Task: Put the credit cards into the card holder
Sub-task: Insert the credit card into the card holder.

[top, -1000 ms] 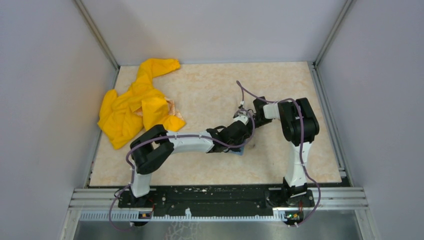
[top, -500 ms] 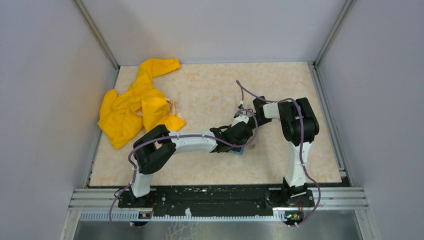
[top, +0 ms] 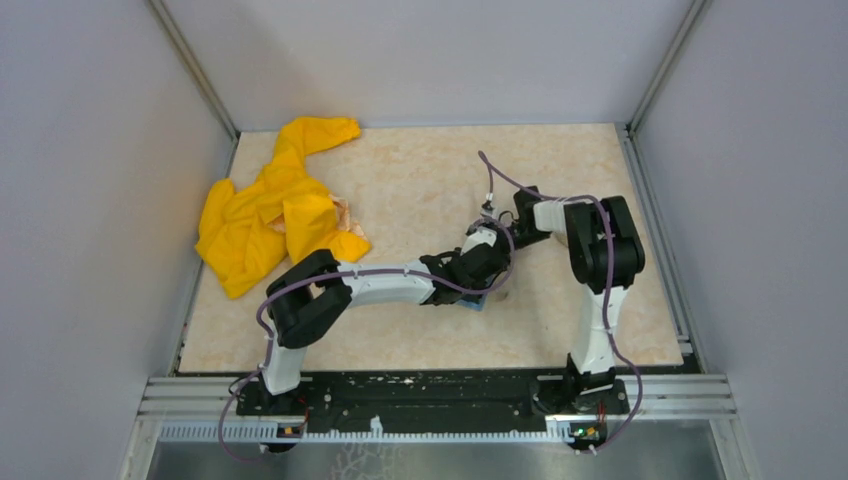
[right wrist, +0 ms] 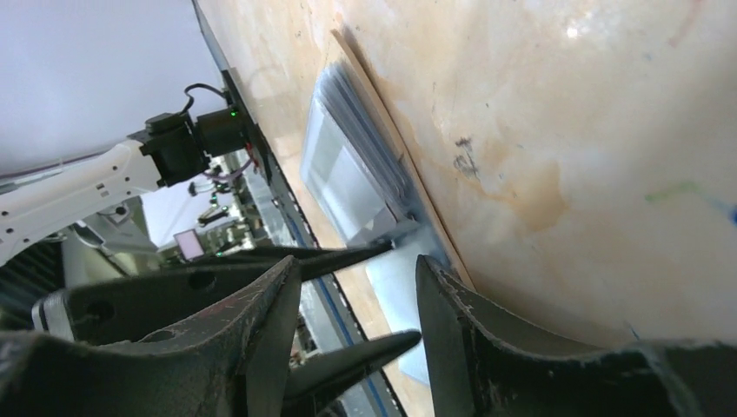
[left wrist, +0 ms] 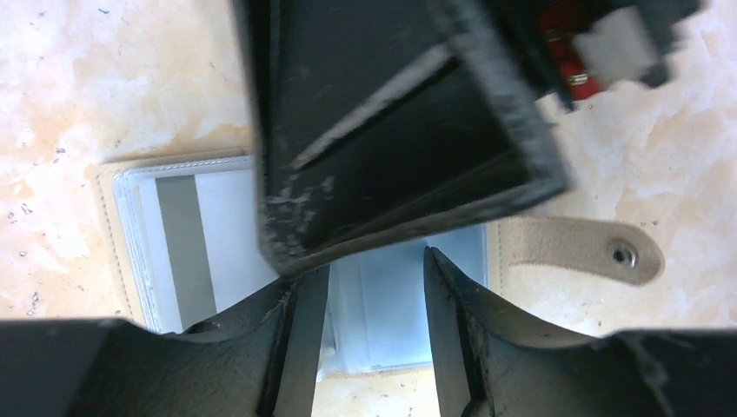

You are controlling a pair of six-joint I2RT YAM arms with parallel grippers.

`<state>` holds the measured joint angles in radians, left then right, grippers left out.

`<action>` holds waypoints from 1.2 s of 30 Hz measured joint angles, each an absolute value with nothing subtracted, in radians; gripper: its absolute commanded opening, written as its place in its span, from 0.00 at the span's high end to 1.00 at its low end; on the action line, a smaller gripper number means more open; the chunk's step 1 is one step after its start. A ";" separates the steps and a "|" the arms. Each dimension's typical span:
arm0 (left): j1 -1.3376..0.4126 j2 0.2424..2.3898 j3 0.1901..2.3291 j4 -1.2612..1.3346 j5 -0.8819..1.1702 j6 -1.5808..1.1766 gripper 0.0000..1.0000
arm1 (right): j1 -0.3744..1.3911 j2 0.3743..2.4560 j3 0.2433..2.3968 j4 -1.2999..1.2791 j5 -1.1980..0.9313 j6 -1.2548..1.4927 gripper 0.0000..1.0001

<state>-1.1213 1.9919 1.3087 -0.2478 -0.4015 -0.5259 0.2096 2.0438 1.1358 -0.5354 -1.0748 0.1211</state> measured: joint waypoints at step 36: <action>-0.961 1.570 0.797 0.130 -0.317 -0.293 0.02 | -0.097 1.353 1.063 -0.713 -0.903 -0.596 0.02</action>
